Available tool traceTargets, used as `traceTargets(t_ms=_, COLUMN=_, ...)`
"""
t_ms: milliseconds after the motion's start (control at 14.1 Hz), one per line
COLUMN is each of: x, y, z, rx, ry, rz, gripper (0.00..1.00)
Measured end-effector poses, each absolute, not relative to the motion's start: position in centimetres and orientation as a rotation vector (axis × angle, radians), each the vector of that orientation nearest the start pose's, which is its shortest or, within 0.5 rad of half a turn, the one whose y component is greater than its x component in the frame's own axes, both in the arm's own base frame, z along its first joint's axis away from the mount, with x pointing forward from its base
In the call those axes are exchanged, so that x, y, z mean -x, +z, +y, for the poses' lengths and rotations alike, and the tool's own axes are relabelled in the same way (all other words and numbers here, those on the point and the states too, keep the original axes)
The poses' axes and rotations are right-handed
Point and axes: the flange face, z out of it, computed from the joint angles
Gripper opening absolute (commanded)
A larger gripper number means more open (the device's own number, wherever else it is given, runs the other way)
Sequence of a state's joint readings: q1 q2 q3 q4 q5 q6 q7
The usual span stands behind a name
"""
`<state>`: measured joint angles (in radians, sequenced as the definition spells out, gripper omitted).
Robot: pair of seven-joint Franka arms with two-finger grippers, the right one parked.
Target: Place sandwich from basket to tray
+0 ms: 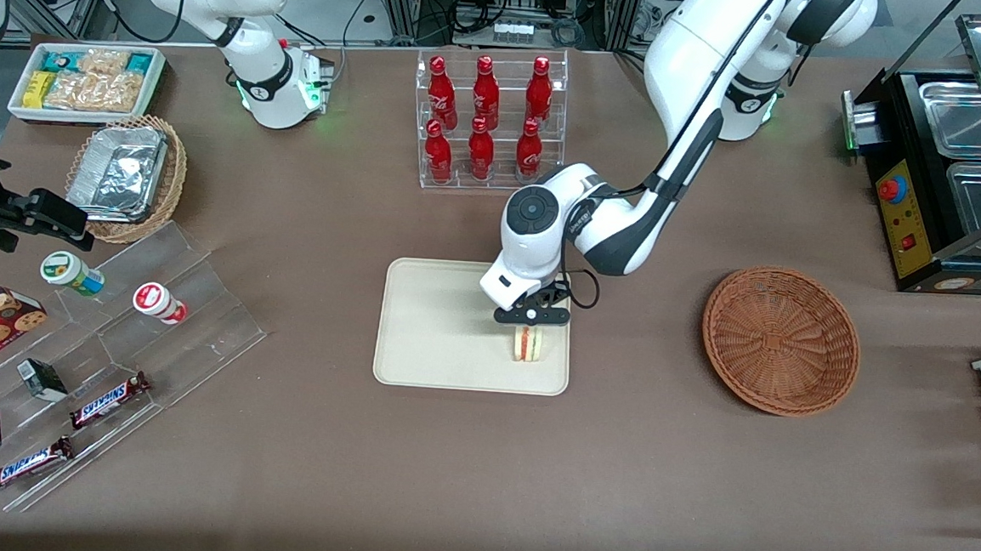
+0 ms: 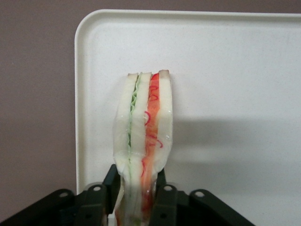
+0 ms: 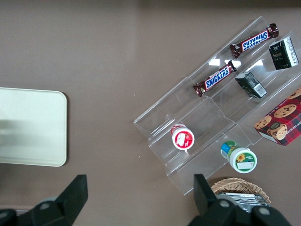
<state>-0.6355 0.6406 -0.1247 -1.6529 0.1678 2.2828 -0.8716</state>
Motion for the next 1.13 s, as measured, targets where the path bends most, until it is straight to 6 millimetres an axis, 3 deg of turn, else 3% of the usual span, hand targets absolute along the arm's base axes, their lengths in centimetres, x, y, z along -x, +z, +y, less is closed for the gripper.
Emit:
traceTargets(t_ms=283, x=-52.0, y=25.9, z=-45.9, rx=3.111, ry=-0.098, rz=-0.070, gripper=0.99)
traceTargets(t_ms=496, x=-52.9, y=29.7, z=-45.2, rx=3.106, ry=-0.125, rz=-0.105, gripper=1.00)
traceTargets(t_ms=709, x=-54.0, y=36.4, z=-42.6, rx=3.087, ry=-0.154, rz=-0.182, gripper=1.00)
traceTargets(t_ms=921, x=-54.9, y=44.7, z=-37.6, rx=3.073, ry=-0.190, rz=-0.308, gripper=1.00)
traceTargets(t_ms=1134, x=-54.6, y=51.9, z=-31.9, rx=3.035, ry=-0.194, rz=-0.434, gripper=1.00)
